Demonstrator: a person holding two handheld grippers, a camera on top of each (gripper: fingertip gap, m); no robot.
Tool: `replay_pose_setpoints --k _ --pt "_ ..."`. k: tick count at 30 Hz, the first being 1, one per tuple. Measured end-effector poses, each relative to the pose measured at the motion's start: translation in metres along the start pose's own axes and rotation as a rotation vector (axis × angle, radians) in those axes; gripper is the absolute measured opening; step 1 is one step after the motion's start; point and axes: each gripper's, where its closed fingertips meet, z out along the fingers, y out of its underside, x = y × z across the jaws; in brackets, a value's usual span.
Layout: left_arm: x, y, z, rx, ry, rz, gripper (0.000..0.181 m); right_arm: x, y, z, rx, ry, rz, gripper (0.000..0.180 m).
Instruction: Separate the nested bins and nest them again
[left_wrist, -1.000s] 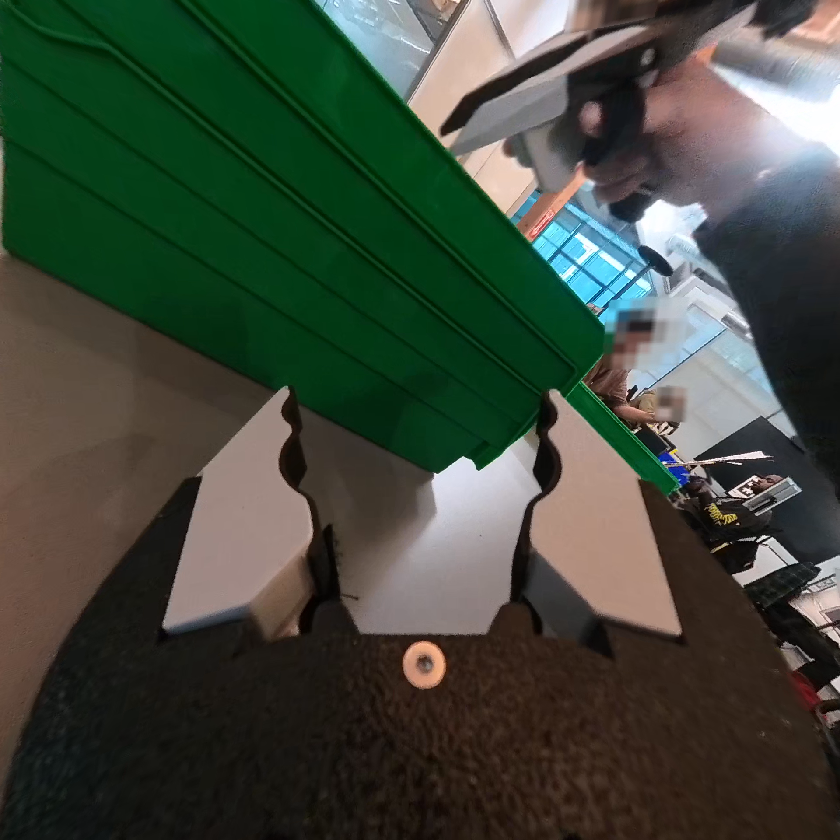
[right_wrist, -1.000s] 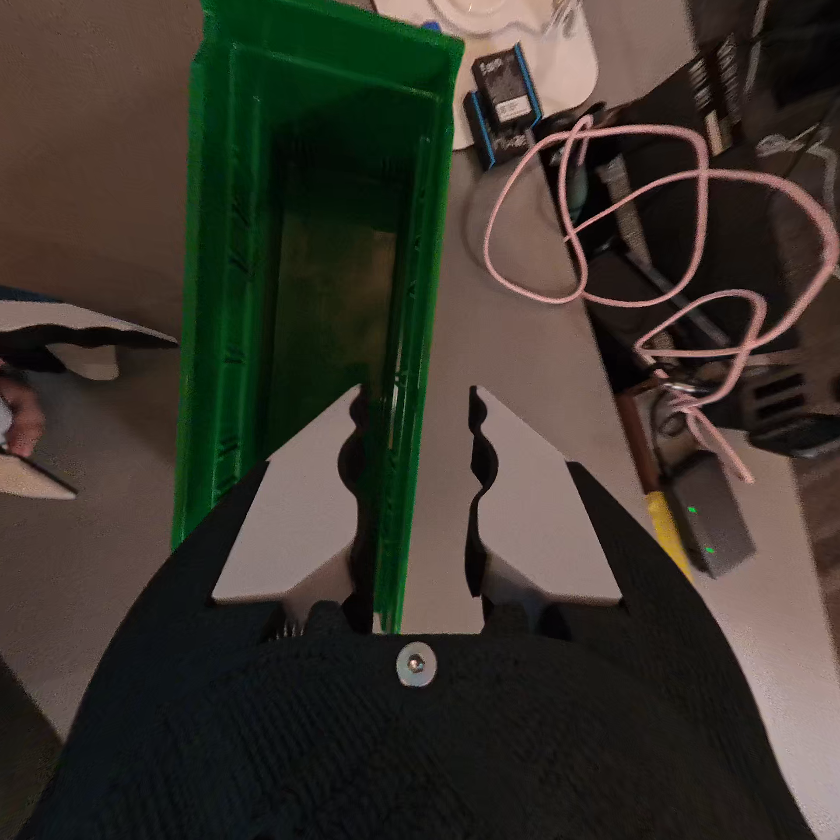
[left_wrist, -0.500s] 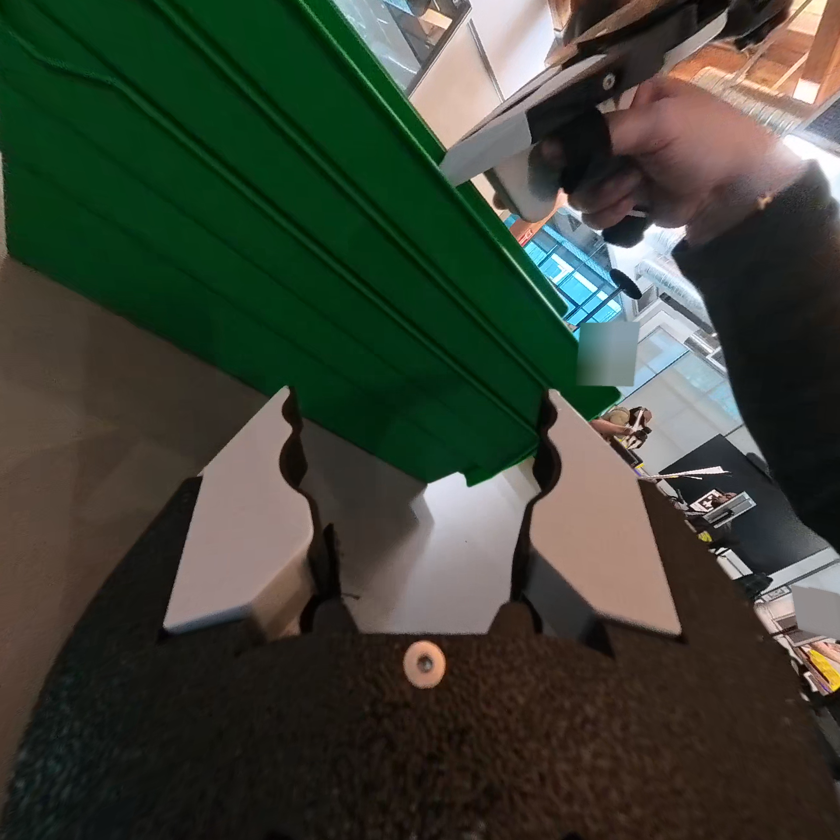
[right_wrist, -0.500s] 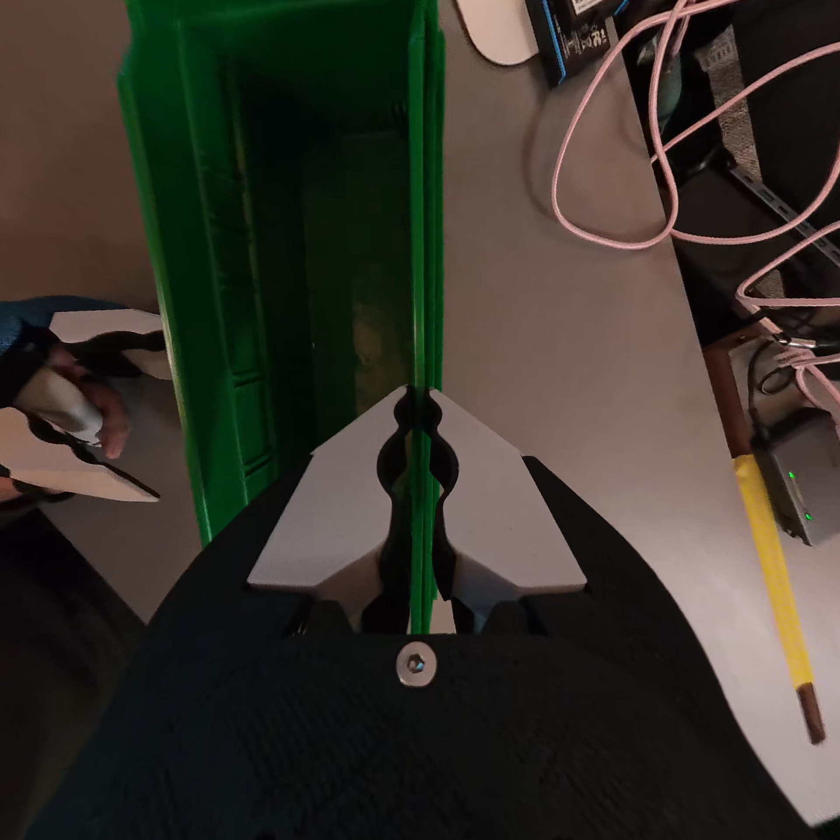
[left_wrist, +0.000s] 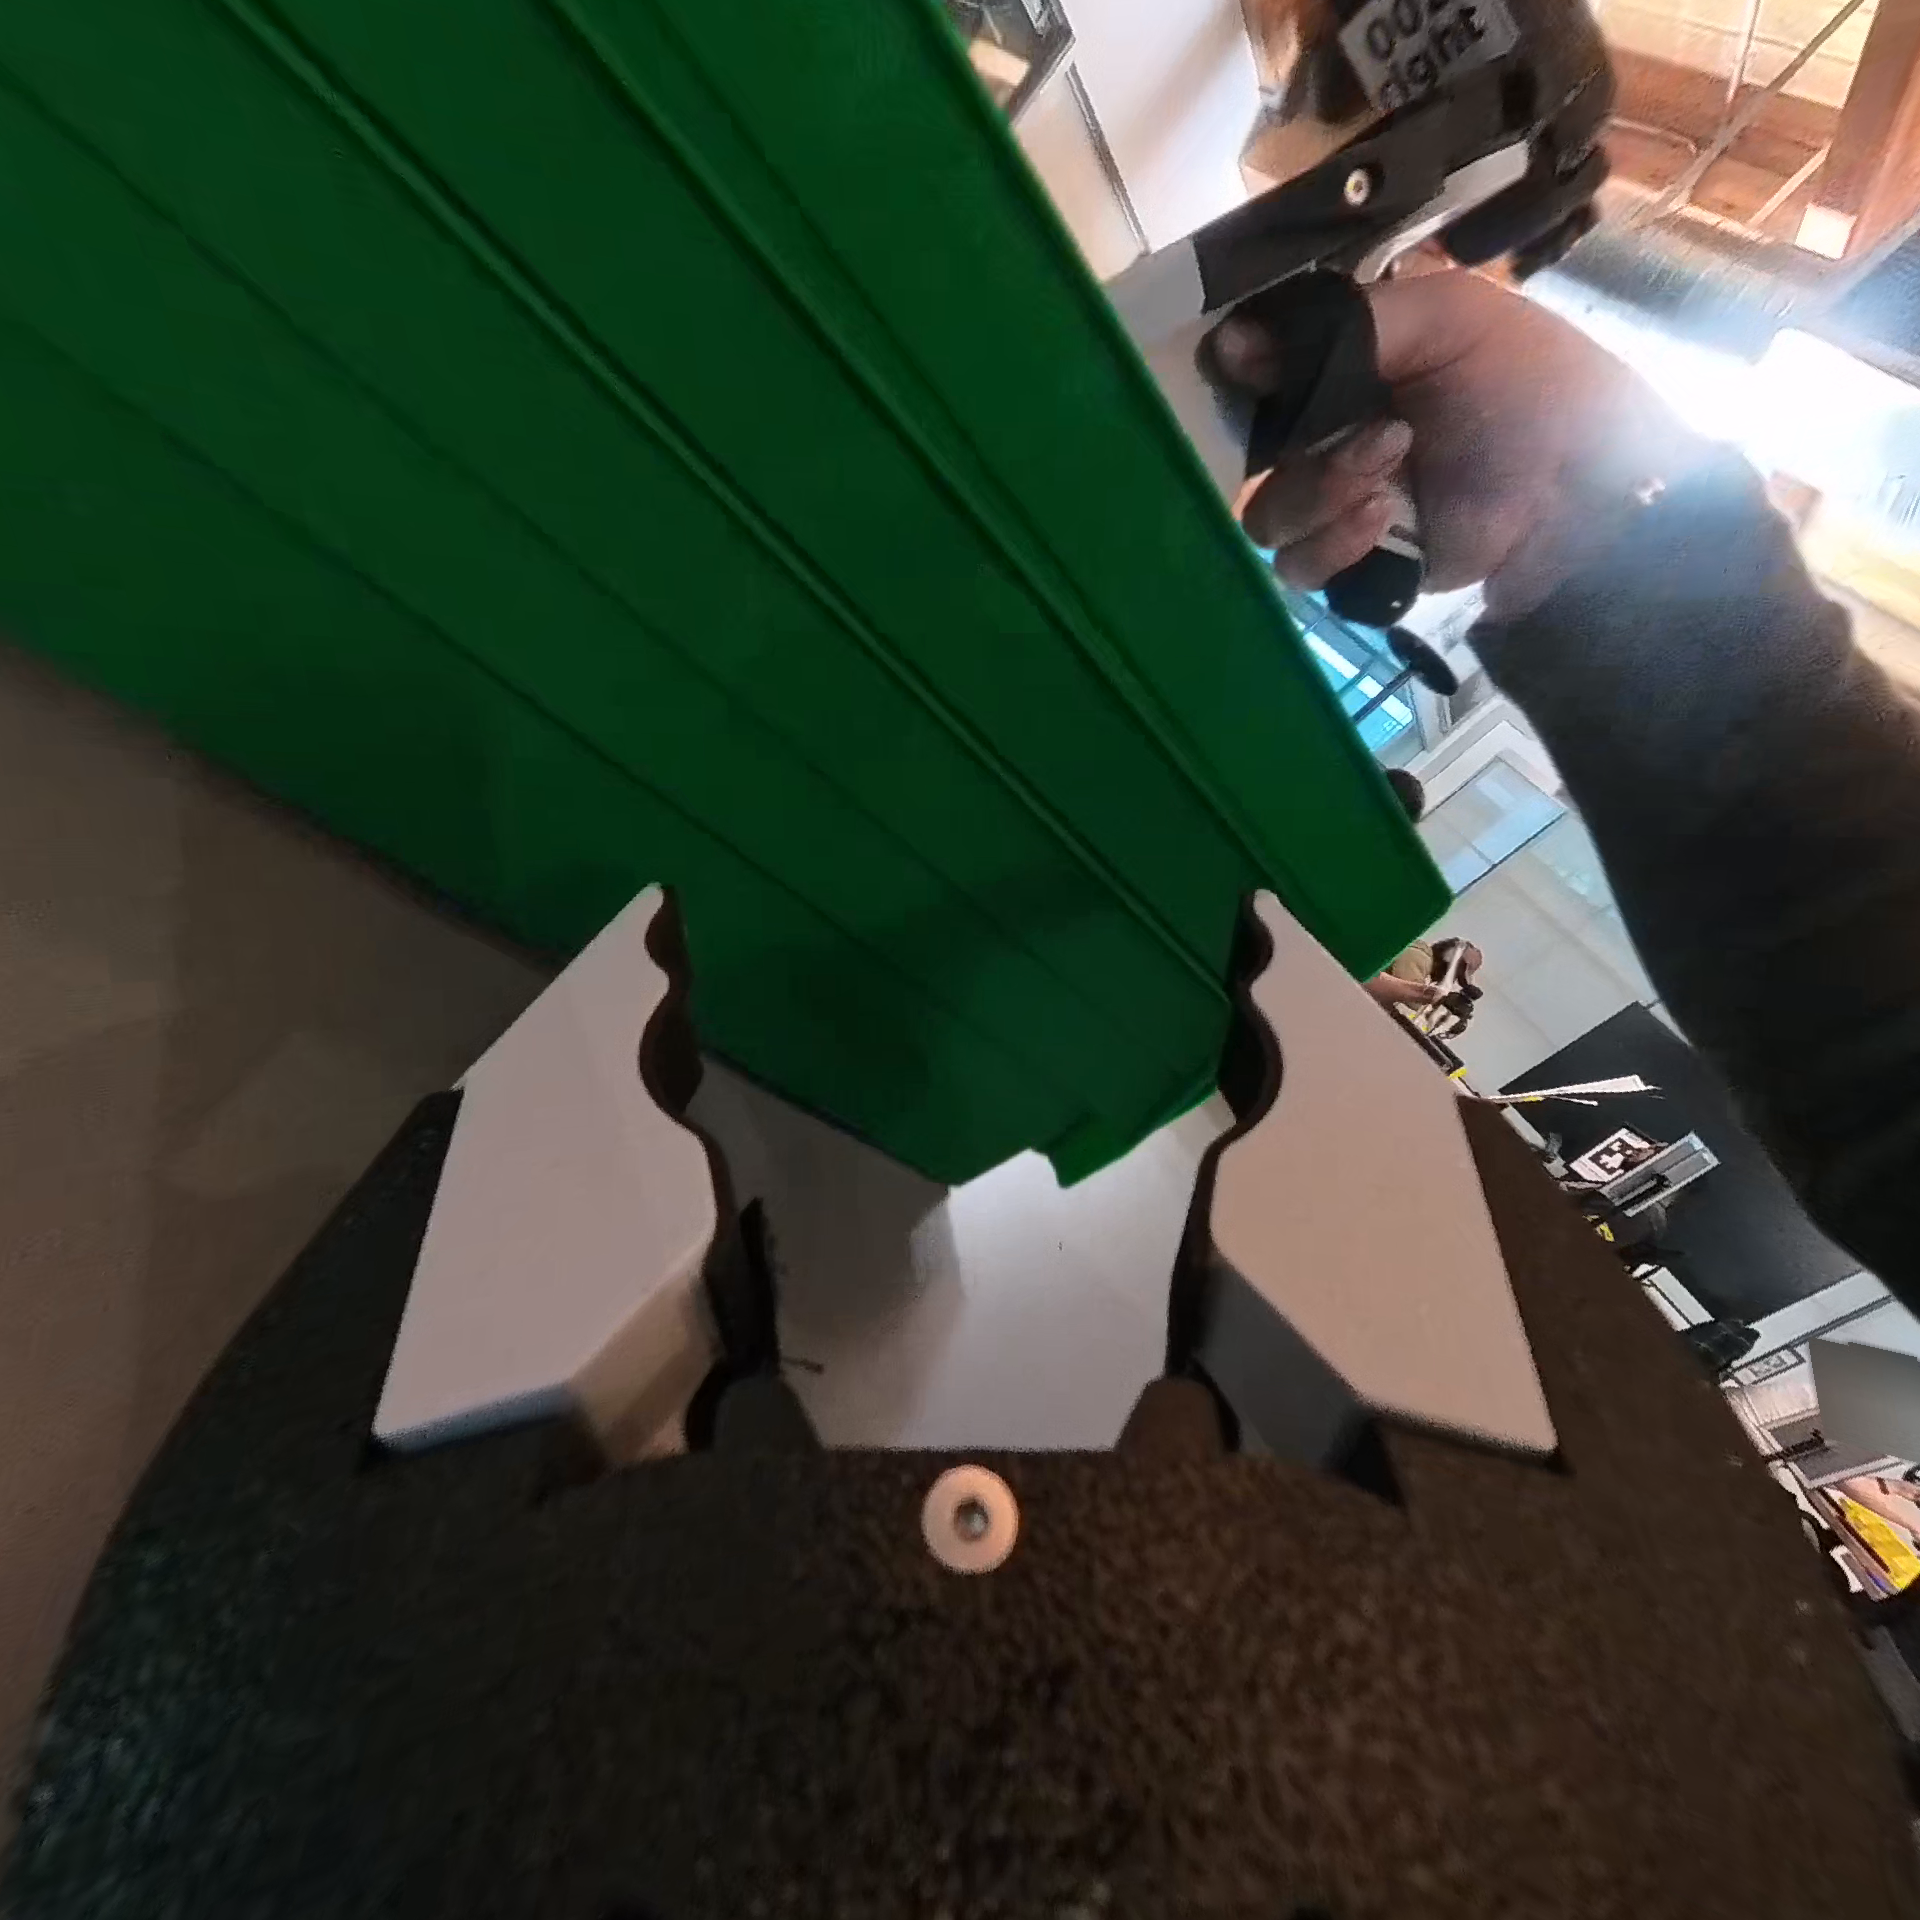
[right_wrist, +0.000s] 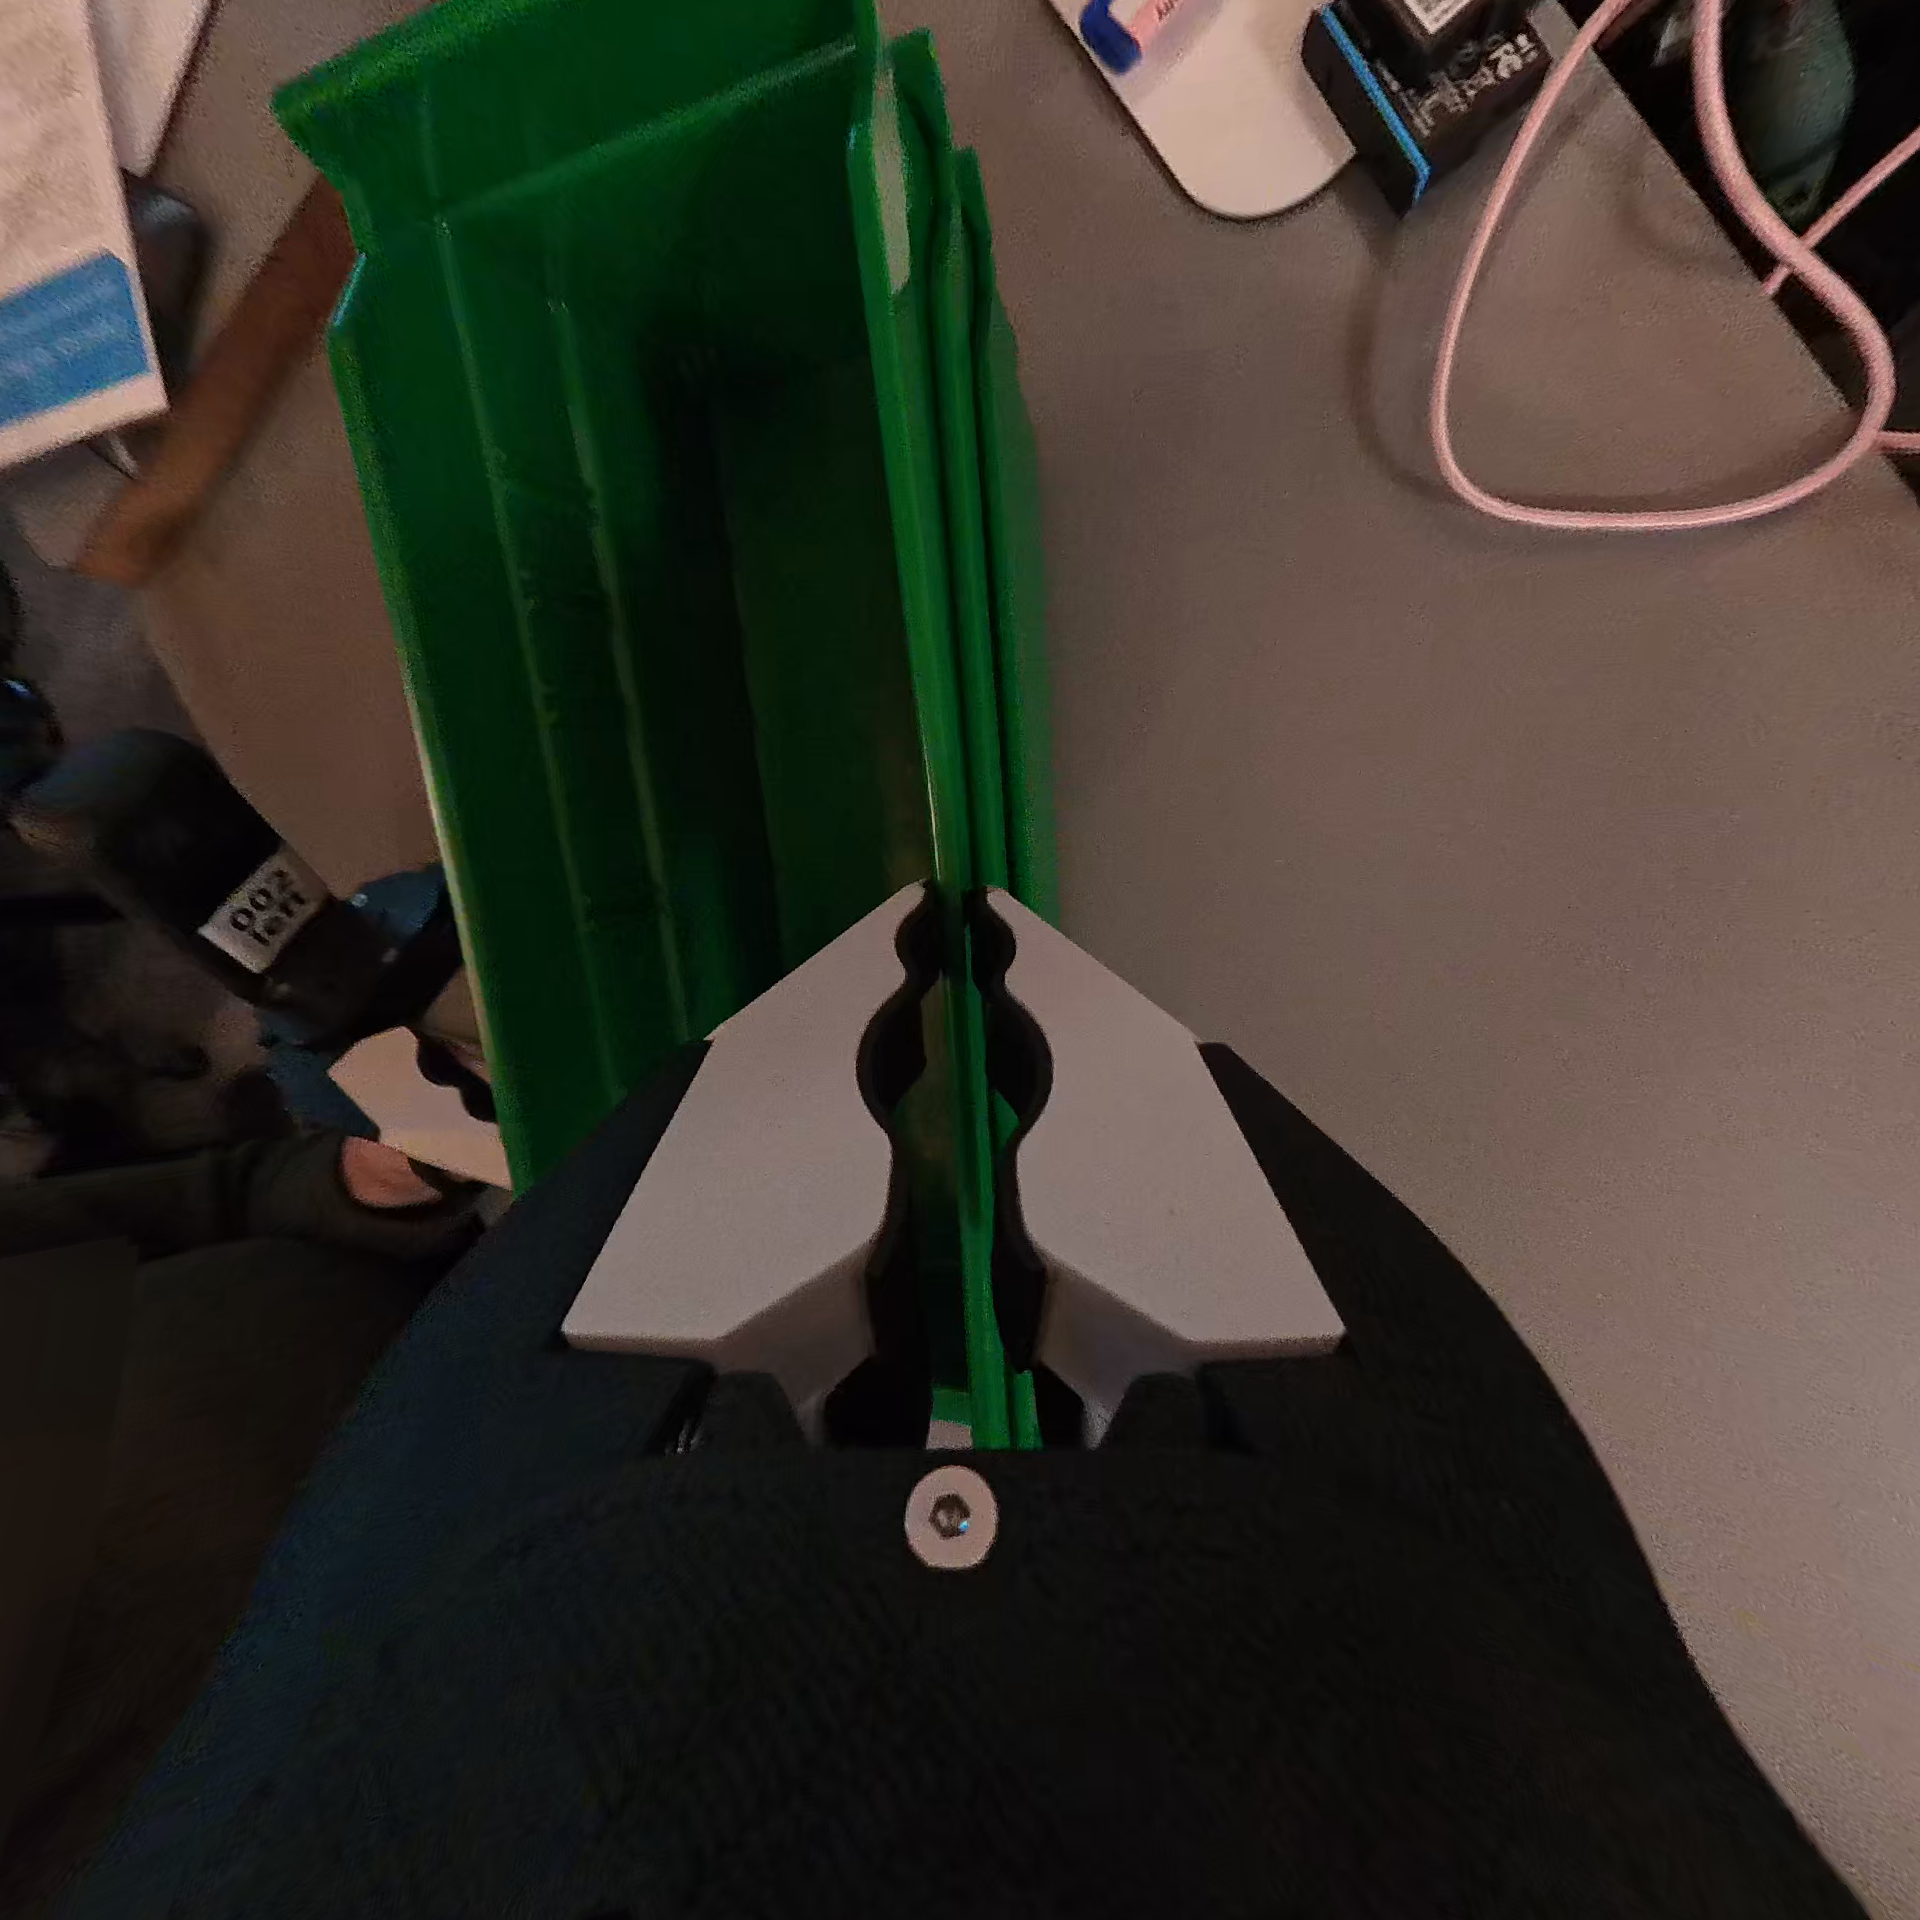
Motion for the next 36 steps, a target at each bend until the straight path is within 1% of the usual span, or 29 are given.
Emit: replay_pose_setpoints --k 2,4,7,10,16,20,22,24,28,32,36 --pt "0.0 0.0 0.0 0.001 0.0 0.001 0.101 -0.001 -0.003 0.003 0.024 -0.013 -0.002 0.002" --pt "0.0 0.0 0.0 0.001 0.001 0.001 0.102 -0.001 -0.007 0.002 0.037 0.031 -0.064 0.002" --pt "0.0 0.0 0.0 0.002 0.003 -0.002 0.102 -0.008 -0.017 -0.008 0.065 0.102 -0.171 0.001" --pt "0.001 0.0 0.001 -0.001 0.004 -0.001 0.102 -0.017 -0.025 -0.023 0.098 0.106 -0.201 0.001" --pt "0.001 0.0 0.0 0.003 0.007 -0.005 0.102 -0.025 -0.036 -0.071 0.218 0.13 -0.229 0.001" --pt "0.001 0.001 0.0 0.0 0.006 -0.002 0.102 -0.027 -0.021 -0.116 0.297 0.156 -0.243 0.001" --pt "0.001 0.001 0.0 0.001 0.005 -0.003 0.101 -0.009 -0.002 -0.141 0.314 0.242 -0.215 0.001" --pt "0.001 0.0 0.001 0.005 0.006 -0.008 0.101 0.021 0.027 -0.16 0.306 0.338 -0.148 0.001" --pt "0.005 0.005 0.005 -0.01 0.018 -0.011 0.102 0.089 0.105 -0.184 0.269 0.415 0.072 0.001" --pt "0.006 0.008 0.007 -0.02 0.012 0.001 0.102 0.152 0.189 -0.198 0.277 0.455 0.317 0.001" --pt "0.005 0.007 0.007 -0.015 0.005 0.003 0.102 0.192 0.27 -0.193 0.246 0.465 0.518 0.002"
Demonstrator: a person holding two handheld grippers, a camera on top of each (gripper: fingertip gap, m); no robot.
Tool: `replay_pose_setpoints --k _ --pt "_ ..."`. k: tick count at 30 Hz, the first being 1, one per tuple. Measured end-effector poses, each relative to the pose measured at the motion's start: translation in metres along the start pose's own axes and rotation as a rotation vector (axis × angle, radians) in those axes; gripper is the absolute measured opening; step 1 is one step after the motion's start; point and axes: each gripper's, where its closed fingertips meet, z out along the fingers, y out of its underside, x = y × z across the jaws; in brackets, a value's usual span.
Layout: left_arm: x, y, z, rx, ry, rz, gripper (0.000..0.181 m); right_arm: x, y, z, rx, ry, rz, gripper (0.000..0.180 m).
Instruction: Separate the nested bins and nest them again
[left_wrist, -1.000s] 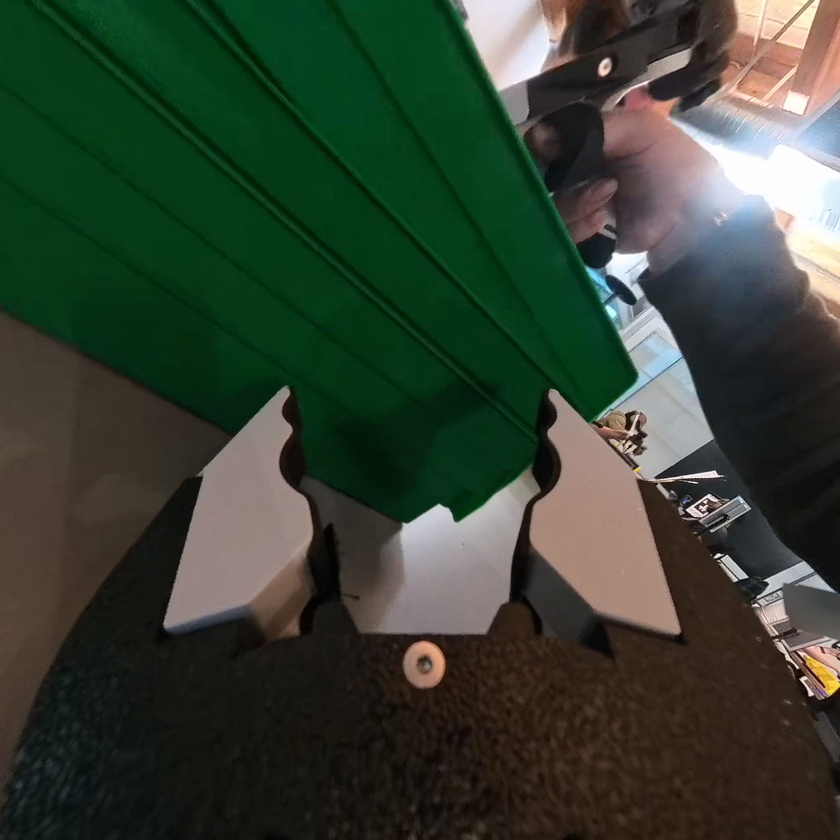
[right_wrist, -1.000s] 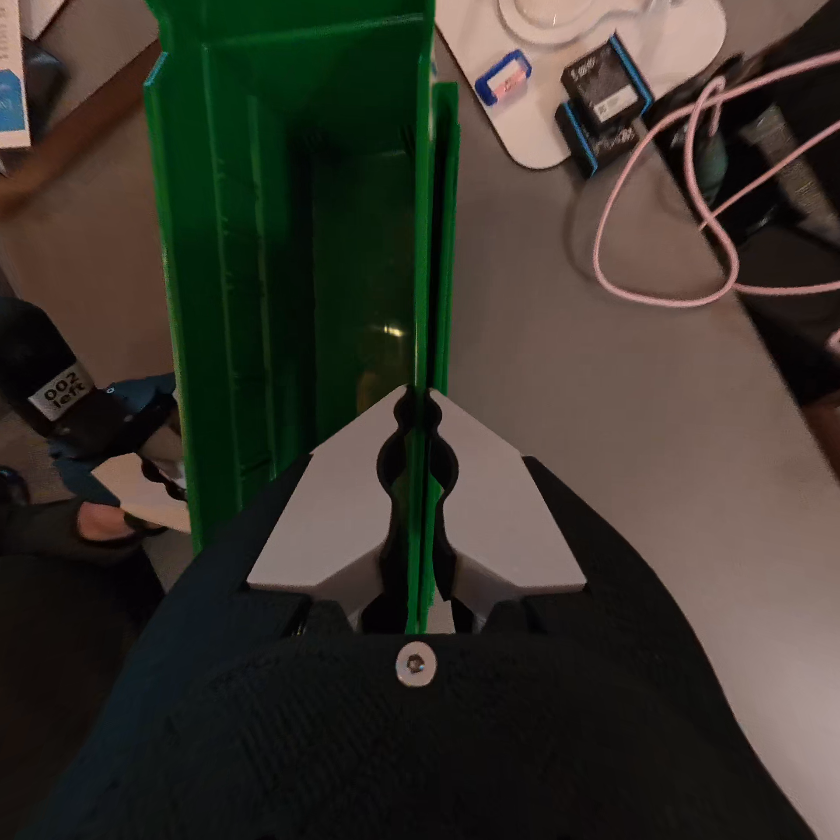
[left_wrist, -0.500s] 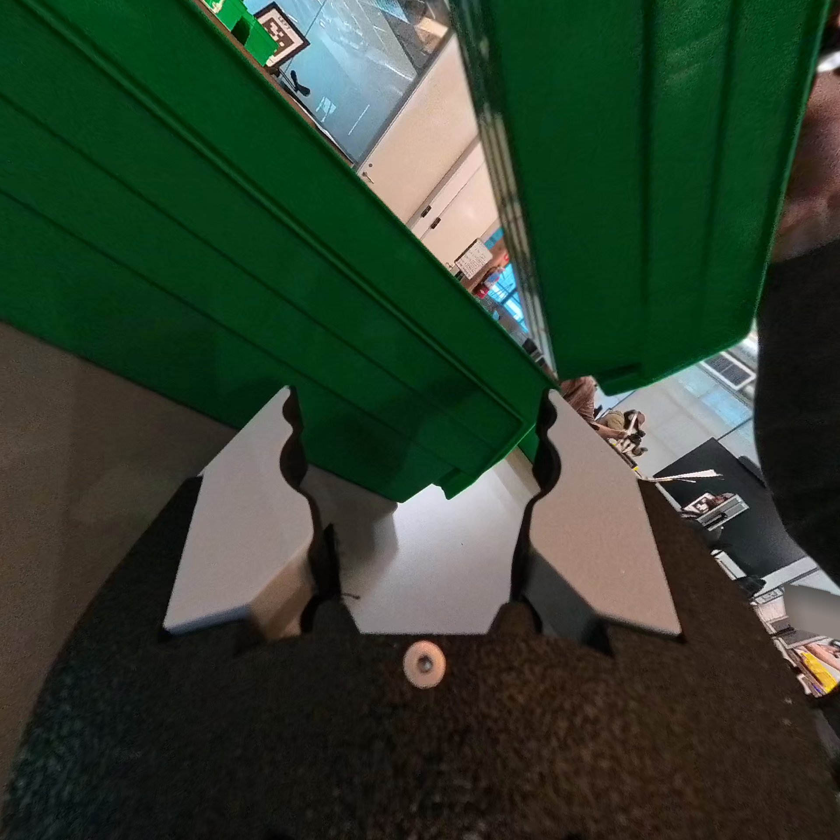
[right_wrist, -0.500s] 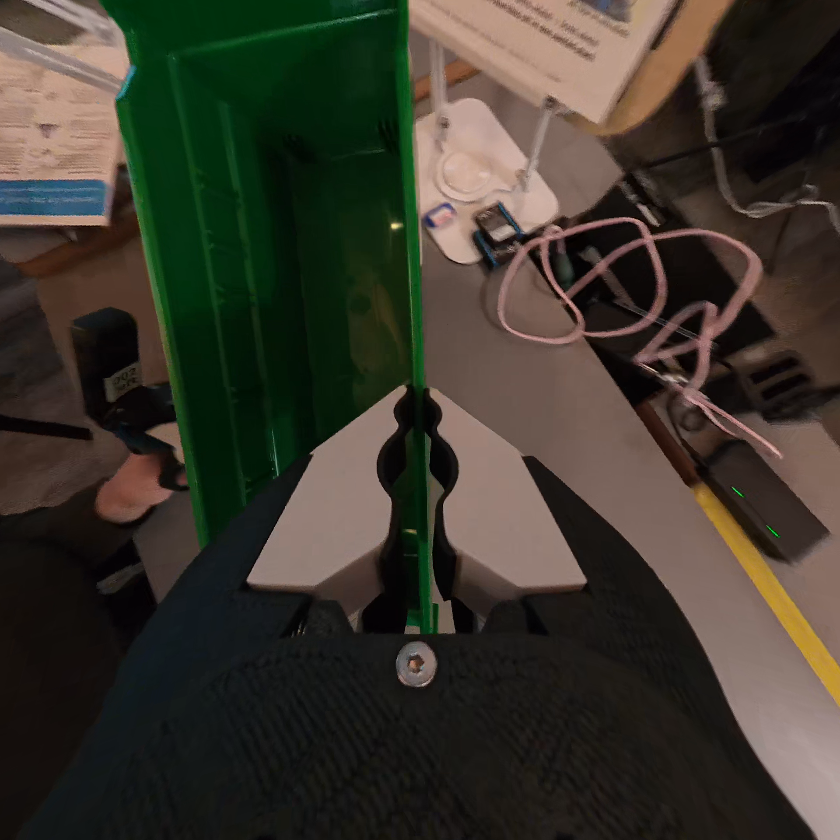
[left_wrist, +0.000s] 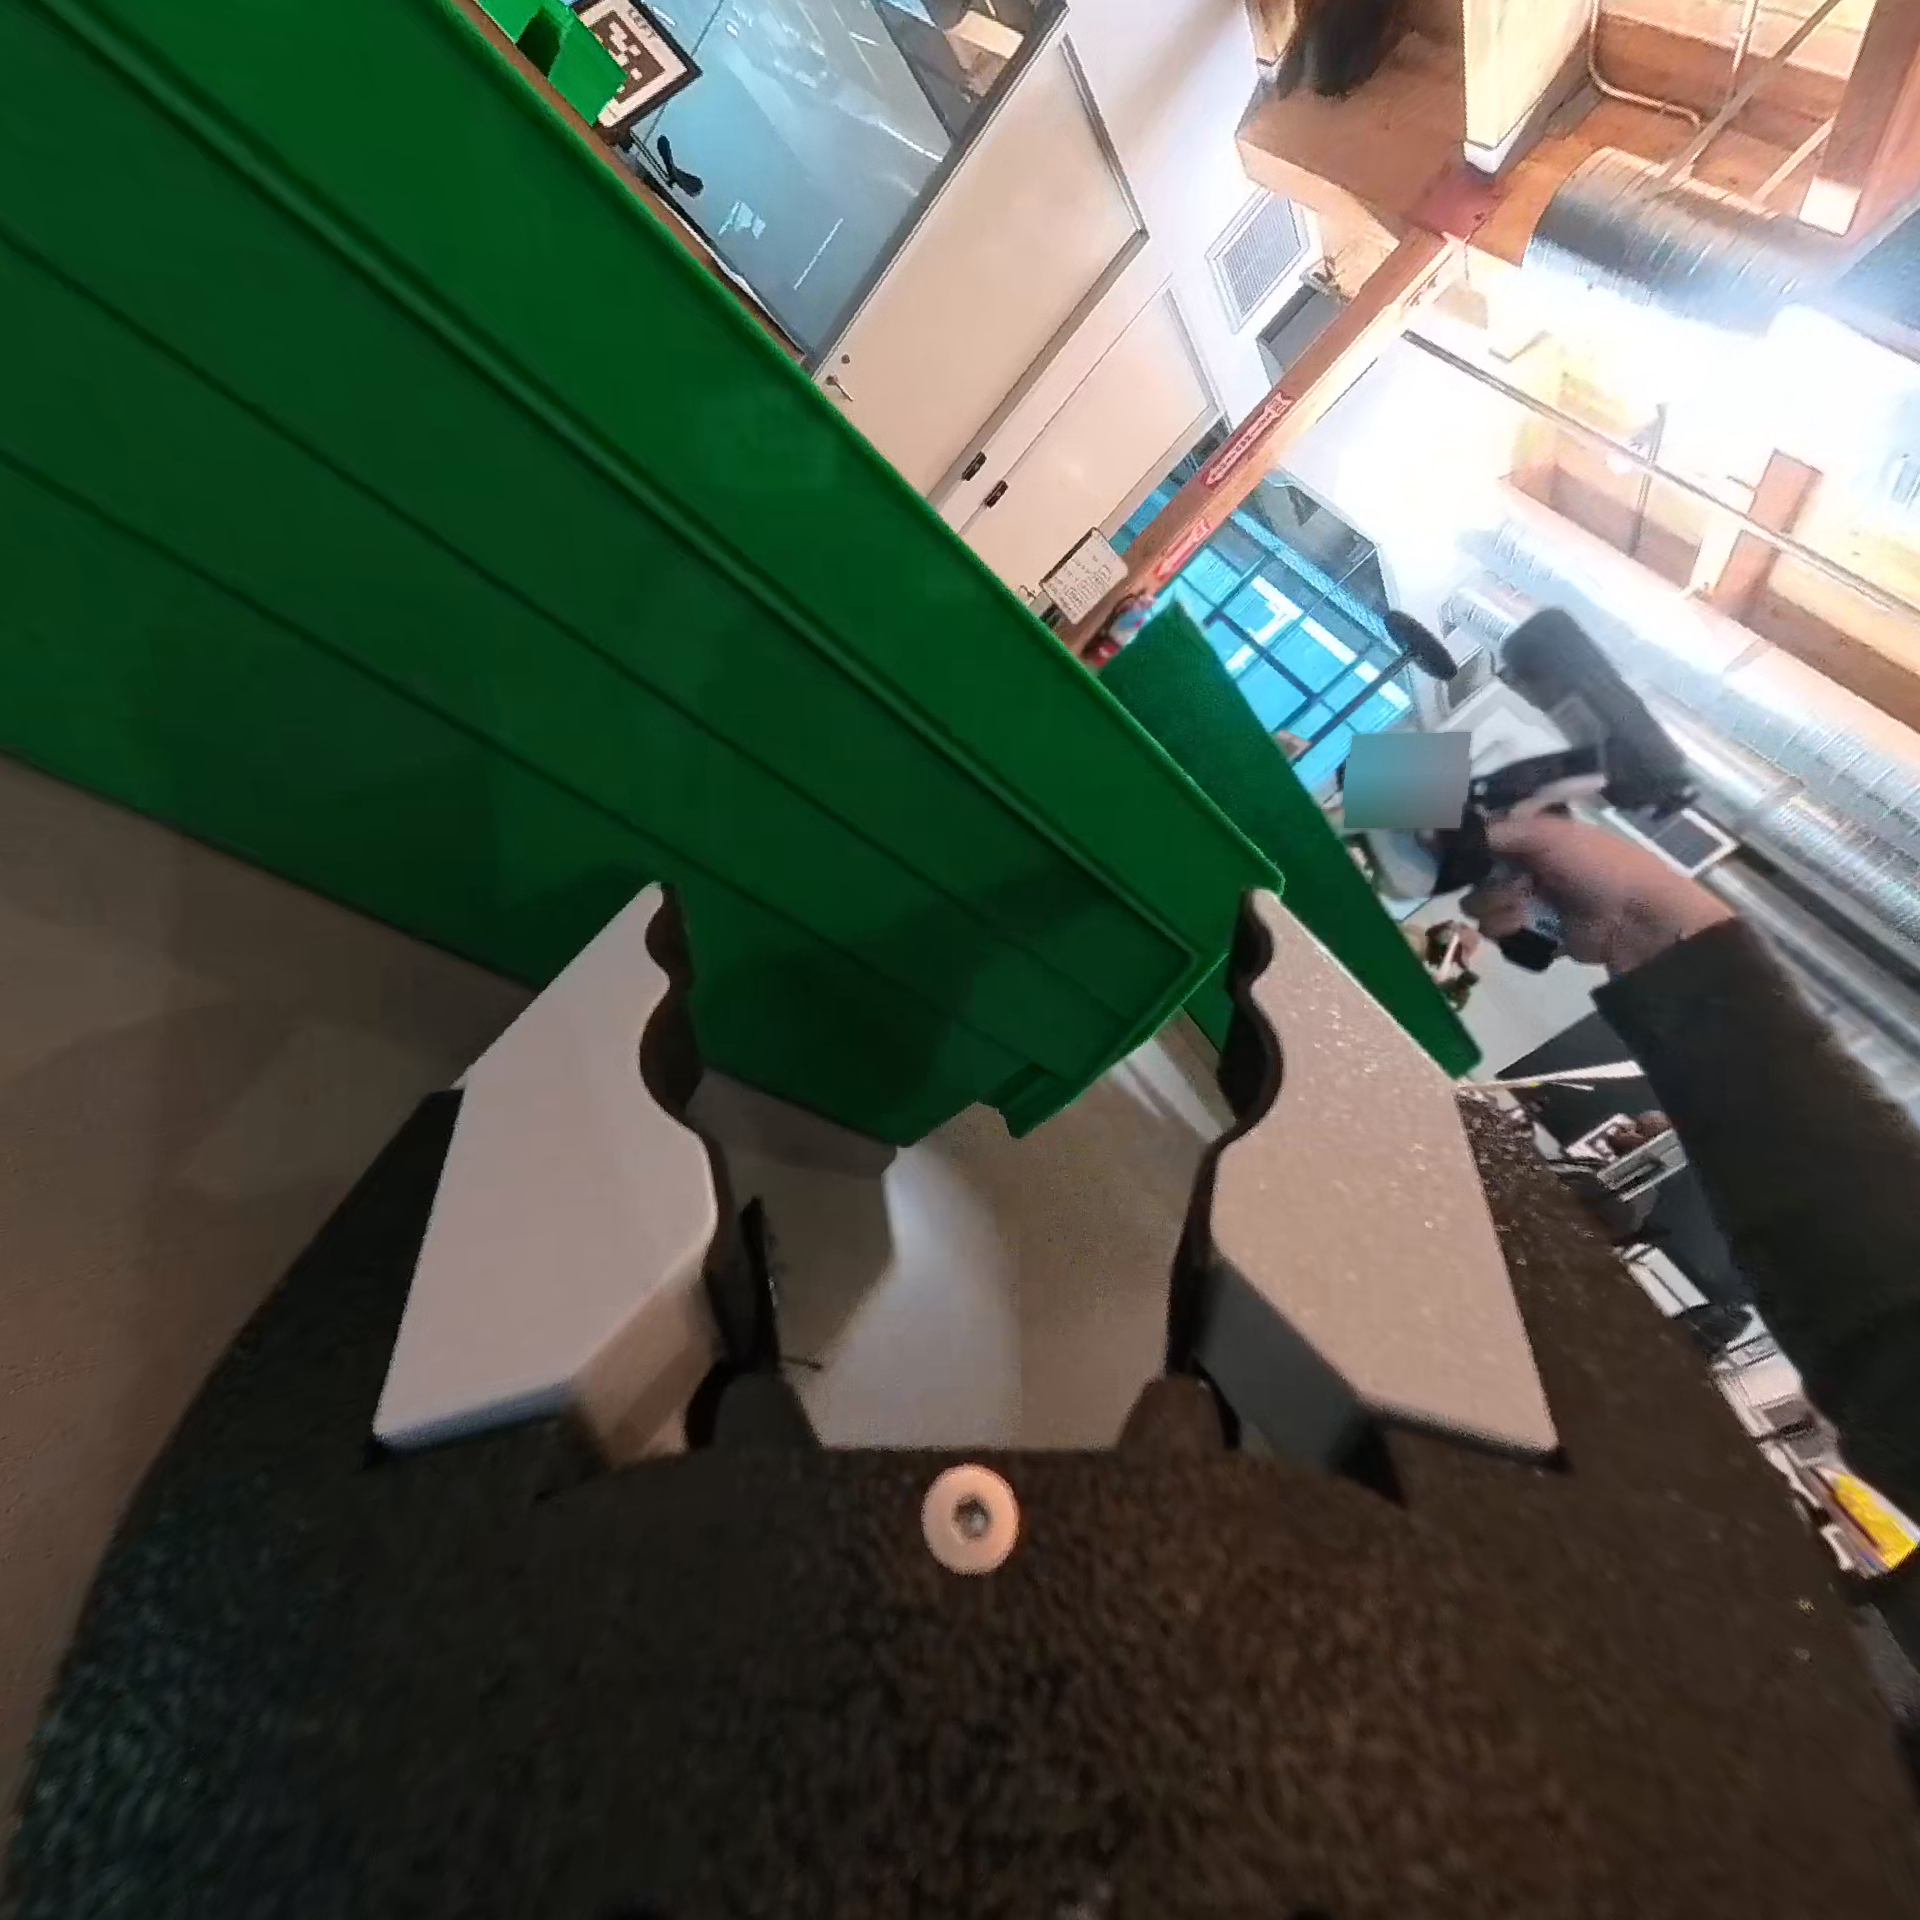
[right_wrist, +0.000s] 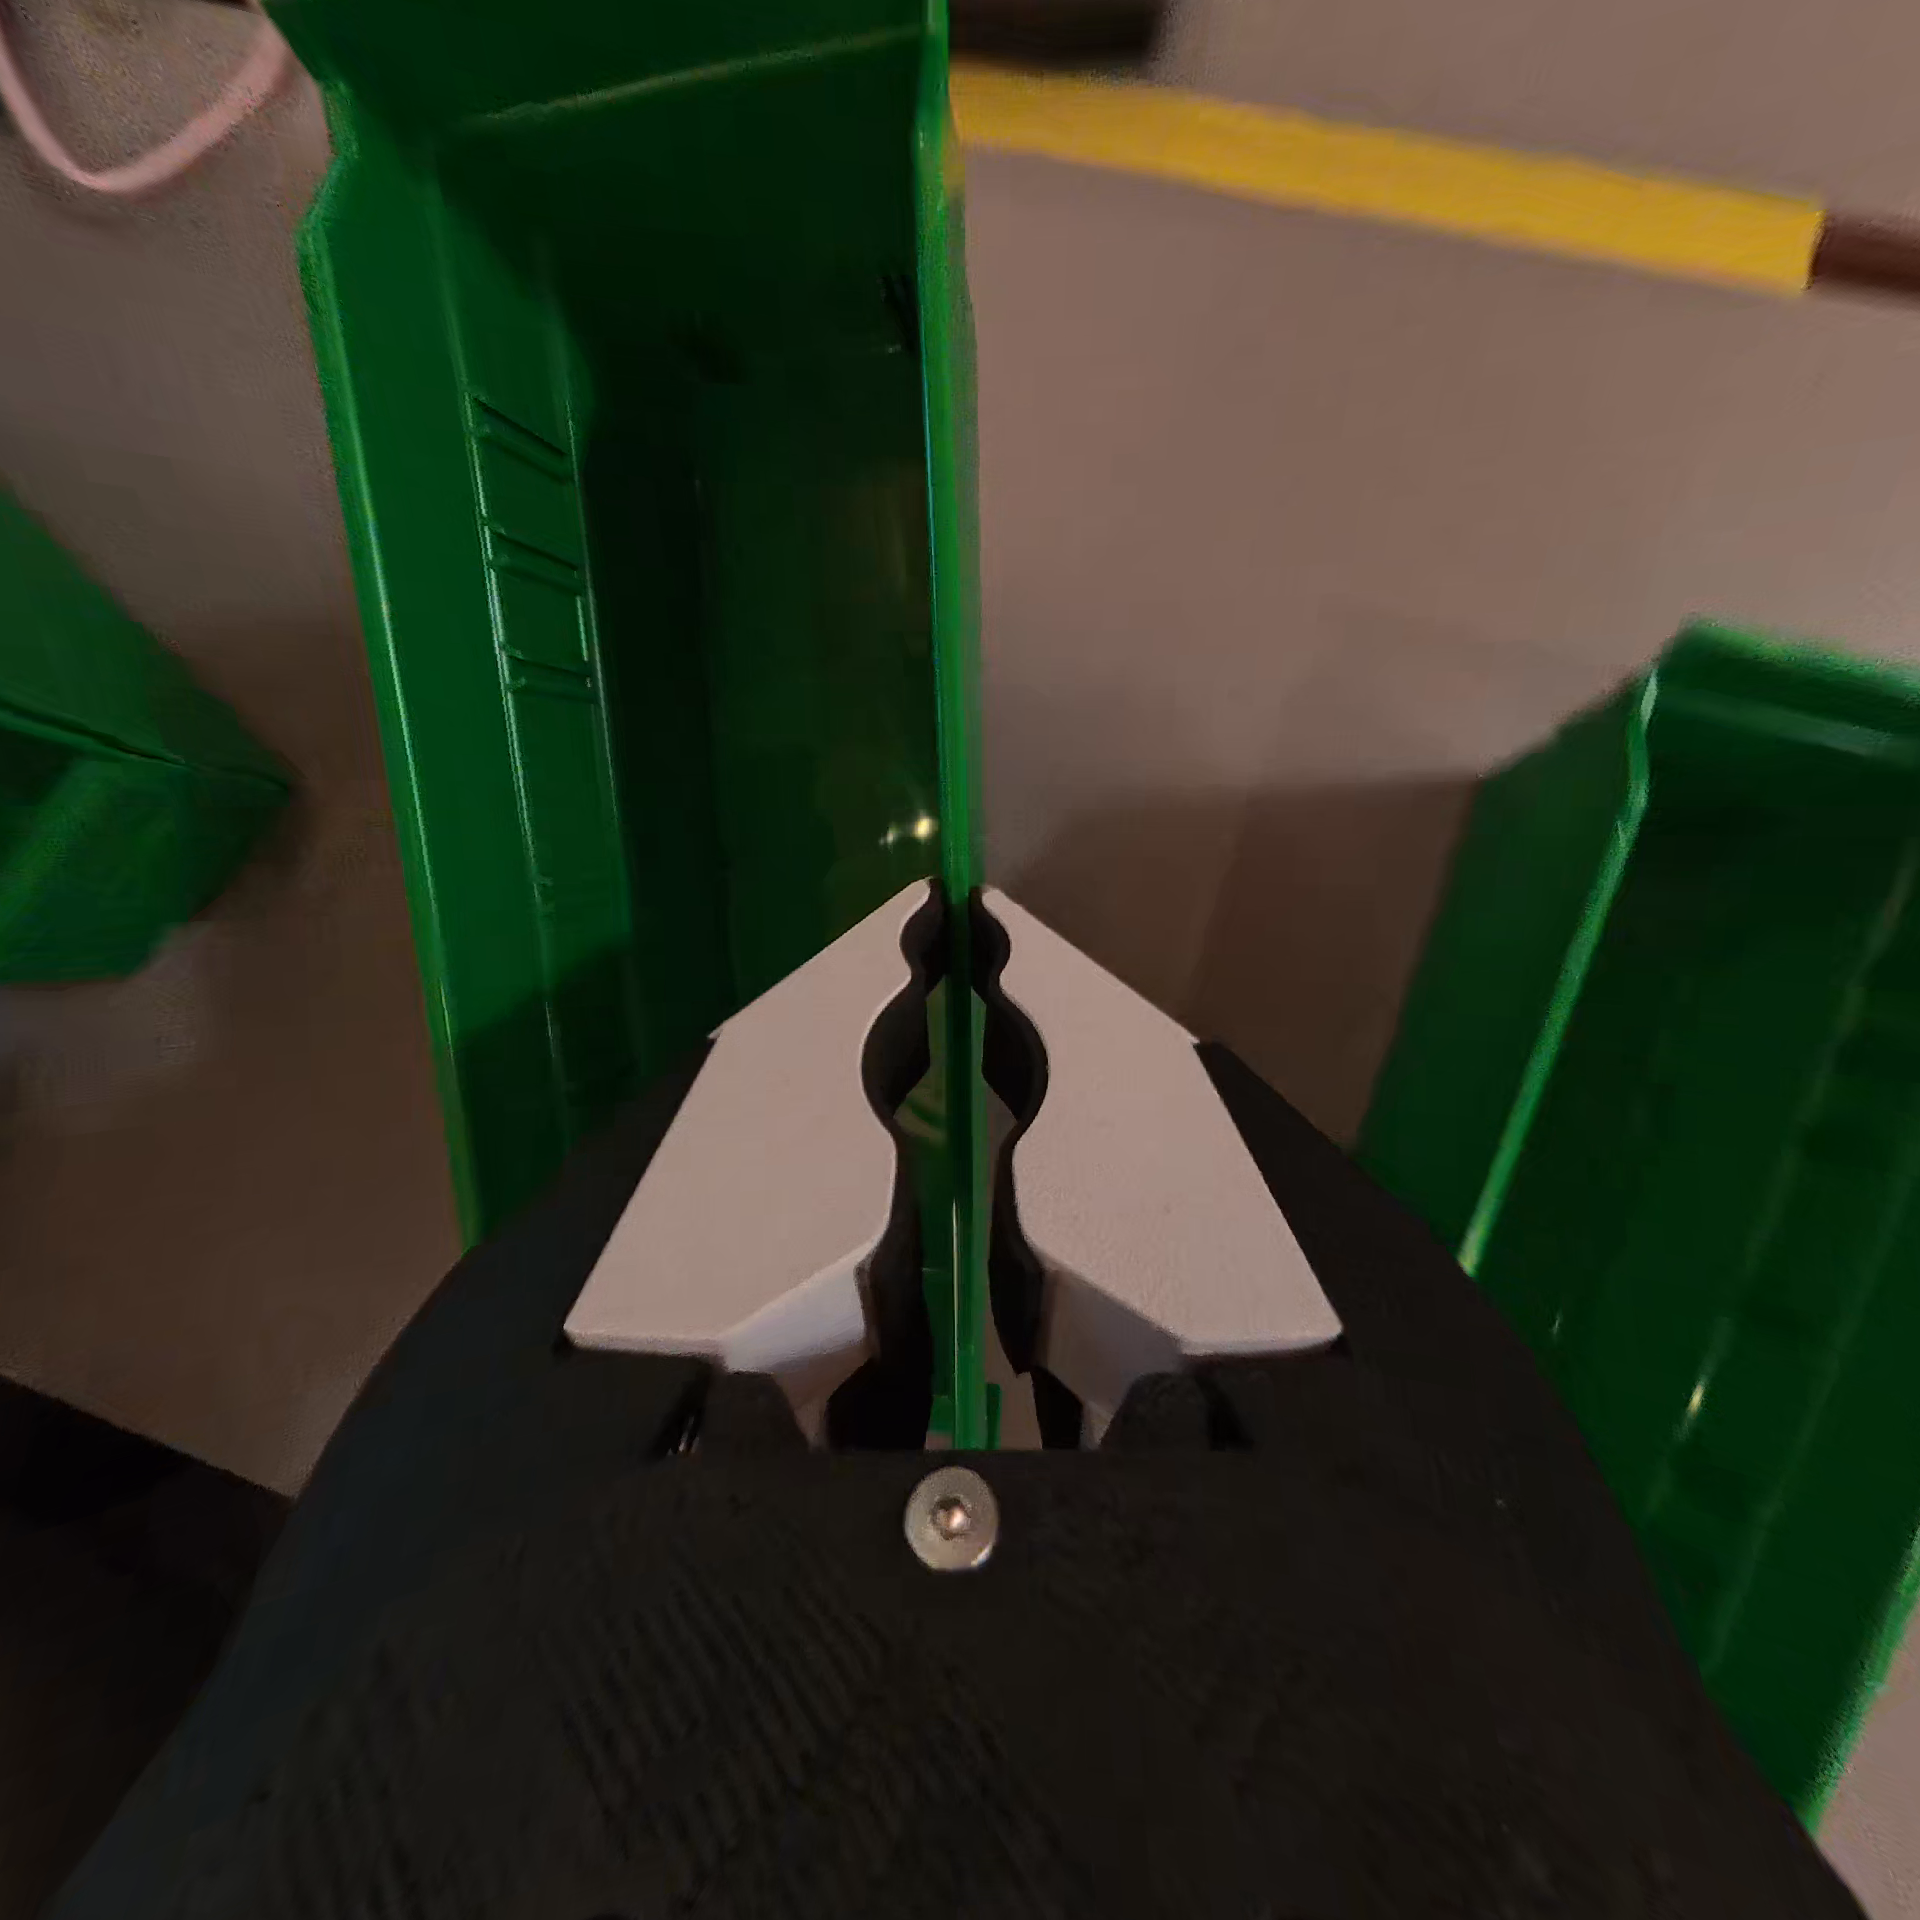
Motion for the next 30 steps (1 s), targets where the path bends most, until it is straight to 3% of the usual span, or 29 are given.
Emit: replay_pose_setpoints --k 8,14,17,19,22,25,27,30 --pt "0.002 0.004 0.003 -0.017 -0.001 0.013 0.102 0.06 0.072 0.013 -0.055 0.072 0.182 0.001" --pt "0.002 0.003 0.002 -0.015 0.0 0.011 0.102 0.068 0.075 0.016 0.021 0.12 0.19 0.002" --pt "0.002 0.003 0.002 -0.015 -0.001 0.012 0.102 0.072 0.071 0.008 0.073 0.233 0.158 0.034" --pt "0.001 0.003 0.002 -0.011 -0.003 0.011 0.102 0.065 0.058 -0.008 0.166 0.301 0.11 0.044" --pt "0.001 0.003 0.002 -0.011 -0.006 0.015 0.102 0.013 0.024 -0.026 0.349 0.263 -0.068 0.048" --pt "0.002 0.001 0.002 -0.003 -0.009 0.031 0.102 -0.086 -0.019 -0.021 0.518 0.039 -0.327 0.047" --pt "0.002 -0.001 0.001 0.007 -0.013 0.042 0.102 -0.16 -0.039 -0.007 0.555 -0.136 -0.471 0.047" --pt "0.001 -0.003 0.0 0.012 -0.018 0.044 0.102 -0.257 -0.052 0.028 0.473 -0.348 -0.628 0.048"
